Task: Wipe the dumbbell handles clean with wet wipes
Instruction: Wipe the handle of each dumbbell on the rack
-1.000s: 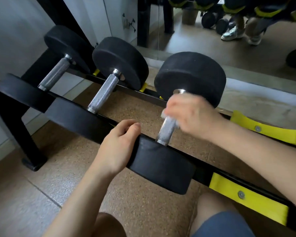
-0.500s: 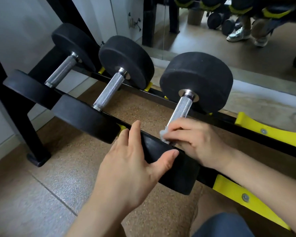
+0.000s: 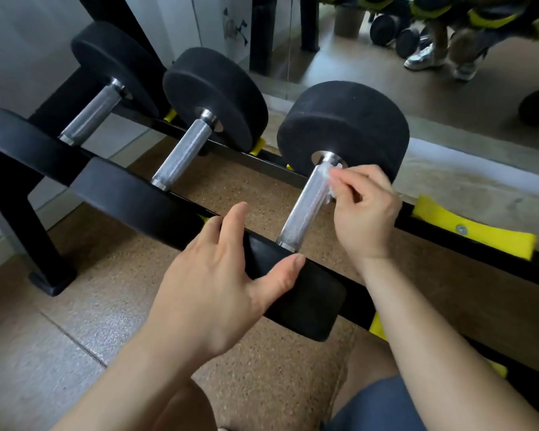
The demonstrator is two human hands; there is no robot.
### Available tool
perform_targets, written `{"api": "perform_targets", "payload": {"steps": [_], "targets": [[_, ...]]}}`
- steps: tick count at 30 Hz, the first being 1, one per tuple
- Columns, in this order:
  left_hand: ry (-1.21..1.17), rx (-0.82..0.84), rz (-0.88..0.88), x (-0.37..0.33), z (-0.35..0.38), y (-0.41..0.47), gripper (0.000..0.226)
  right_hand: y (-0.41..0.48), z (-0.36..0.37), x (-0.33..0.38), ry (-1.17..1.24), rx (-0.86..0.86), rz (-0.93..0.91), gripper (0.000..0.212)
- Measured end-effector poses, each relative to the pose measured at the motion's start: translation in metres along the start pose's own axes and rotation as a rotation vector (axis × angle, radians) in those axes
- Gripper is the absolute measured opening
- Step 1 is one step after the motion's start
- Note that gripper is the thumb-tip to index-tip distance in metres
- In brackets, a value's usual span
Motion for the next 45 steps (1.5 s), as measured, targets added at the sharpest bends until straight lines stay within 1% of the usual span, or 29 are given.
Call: {"api": "perform_targets", "payload": {"steps": [2,4,6,7,8,9,10,12,13,14,15,16,18,19,20,22,23,24,27,28,30,32,34,36,38,42,43,45], "targets": [[0.025,-0.001,0.006,-0.002,0.001,0.001,0.103,-0.007,0.006,0.005,0.012,-0.124,0.166,0.015],[0.056,0.001,0.003,-0.004,0.002,0.003,0.103,-0.016,0.007,0.011,0.074,-0.138,0.310,0.018],[0.069,0.000,0.000,-0.005,0.003,0.005,0.104,-0.014,0.009,0.012,0.077,-0.148,0.397,0.020],[0.070,0.000,-0.003,-0.005,0.003,0.004,0.104,-0.010,0.011,0.011,0.035,-0.170,0.393,0.019],[0.068,-0.001,-0.005,-0.004,0.003,0.003,0.104,-0.006,0.012,0.012,-0.031,-0.192,0.347,0.019],[0.063,-0.006,-0.006,-0.004,0.003,0.002,0.103,-0.003,0.013,0.014,-0.098,-0.189,0.260,0.019],[0.055,-0.012,-0.005,-0.005,0.003,0.001,0.103,-0.004,0.013,0.016,-0.140,-0.144,0.131,0.021],[0.044,-0.013,-0.005,-0.005,0.004,0.000,0.102,-0.006,0.007,0.020,-0.124,0.027,-0.199,0.025],[0.044,-0.010,-0.007,-0.005,0.004,0.000,0.103,-0.001,0.004,0.019,-0.118,0.135,-0.340,0.024],[0.049,-0.006,-0.011,-0.005,0.004,0.000,0.103,0.009,0.002,0.018,-0.157,0.244,-0.441,0.021],[0.056,-0.002,-0.008,-0.004,0.004,0.000,0.103,0.020,0.002,0.016,-0.234,0.328,-0.500,0.018],[0.061,-0.001,-0.002,-0.004,0.003,0.000,0.103,0.033,0.004,0.014,-0.312,0.373,-0.531,0.016],[0.050,0.002,0.013,-0.002,0.001,0.001,0.102,0.043,0.006,0.019,-0.379,0.405,-0.544,0.014],[0.035,0.010,0.019,-0.001,0.000,0.001,0.101,0.037,0.005,0.024,-0.350,0.437,-0.573,0.014],[0.019,0.021,0.024,0.001,-0.001,0.001,0.100,0.027,0.004,0.030,-0.282,0.522,-0.612,0.016],[-0.015,0.047,0.034,0.007,-0.003,0.003,0.099,0.009,-0.003,0.041,-0.116,0.761,-0.665,0.013],[-0.034,0.060,0.030,0.010,-0.004,0.004,0.100,0.009,-0.004,0.042,-0.061,0.842,-0.673,0.013],[-0.056,0.070,0.025,0.012,-0.005,0.005,0.100,0.015,-0.004,0.042,-0.050,0.866,-0.675,0.017],[-0.104,0.074,0.043,0.016,-0.010,0.009,0.098,0.037,0.003,0.037,-0.167,0.759,-0.640,0.021],[-0.100,0.079,0.062,0.016,-0.010,0.010,0.097,0.036,0.002,0.037,-0.170,0.756,-0.623,0.020],[-0.087,0.075,0.111,0.016,-0.012,0.014,0.095,0.022,-0.005,0.043,-0.067,0.853,-0.589,0.020],[-0.094,0.067,0.149,0.017,-0.014,0.018,0.091,0.013,-0.014,0.049,0.054,0.974,-0.463,0.020],[-0.117,0.061,0.167,0.019,-0.015,0.022,0.088,0.015,-0.019,0.047,0.120,0.998,-0.335,0.016],[-0.150,0.060,0.184,0.020,-0.015,0.025,0.084,0.014,-0.023,0.044,0.142,0.999,-0.306,0.015],[-0.197,0.057,0.192,0.024,-0.015,0.027,0.074,0.011,-0.027,0.040,0.148,0.954,-0.321,0.014],[-0.234,-0.030,0.151,0.032,-0.023,0.034,0.046,0.012,-0.028,0.037,0.107,0.741,-0.264,0.015],[-0.227,-0.057,0.147,0.033,-0.026,0.037,0.041,0.013,-0.026,0.038,0.092,0.738,-0.266,0.015],[-0.206,-0.083,0.160,0.034,-0.031,0.042,0.034,0.015,-0.019,0.041,0.023,0.836,-0.318,0.014]]}}
Point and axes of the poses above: each hand's wrist, its own y-axis towards the middle knuckle, its own z-axis out of the palm, x = y × z, the point moved 1 cm from there along y, towards the middle knuckle, and after that the axes turned 11 degrees about -x, right-handed, at the moved point
